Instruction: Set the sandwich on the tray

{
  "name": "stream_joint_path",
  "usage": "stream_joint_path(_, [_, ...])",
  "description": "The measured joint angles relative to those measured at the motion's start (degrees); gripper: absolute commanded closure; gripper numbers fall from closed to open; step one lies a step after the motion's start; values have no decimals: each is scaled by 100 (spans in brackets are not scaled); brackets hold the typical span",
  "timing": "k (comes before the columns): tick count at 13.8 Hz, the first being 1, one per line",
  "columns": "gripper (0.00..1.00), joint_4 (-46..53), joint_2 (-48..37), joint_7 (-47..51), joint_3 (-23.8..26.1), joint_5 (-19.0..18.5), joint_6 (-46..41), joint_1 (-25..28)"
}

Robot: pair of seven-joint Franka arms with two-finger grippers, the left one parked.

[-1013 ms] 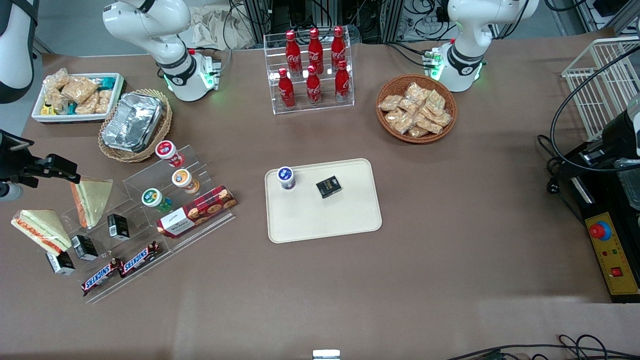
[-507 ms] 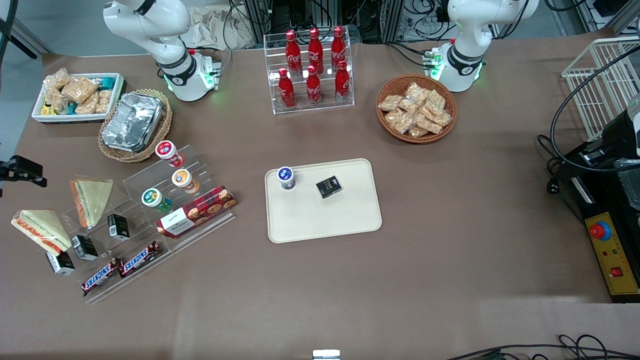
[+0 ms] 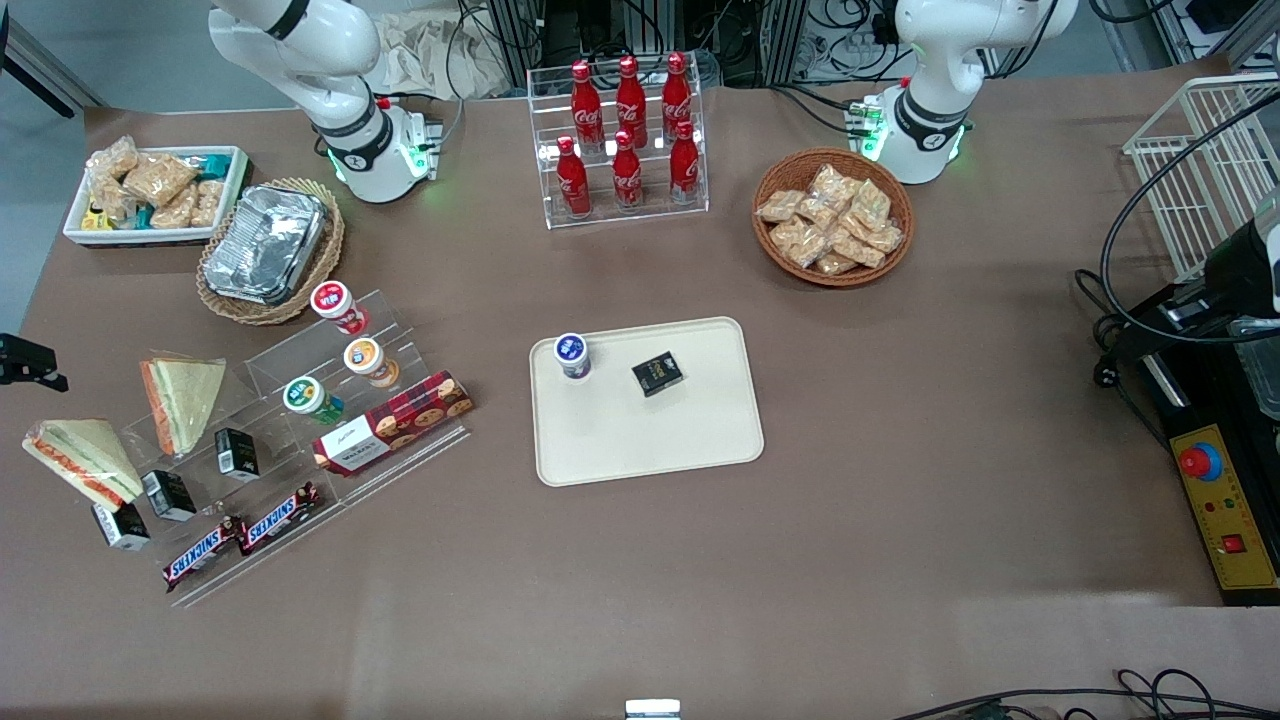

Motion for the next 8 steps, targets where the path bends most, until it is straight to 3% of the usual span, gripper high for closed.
stream_joint_path(8, [0,-171,657,-834,2,21,923,-321])
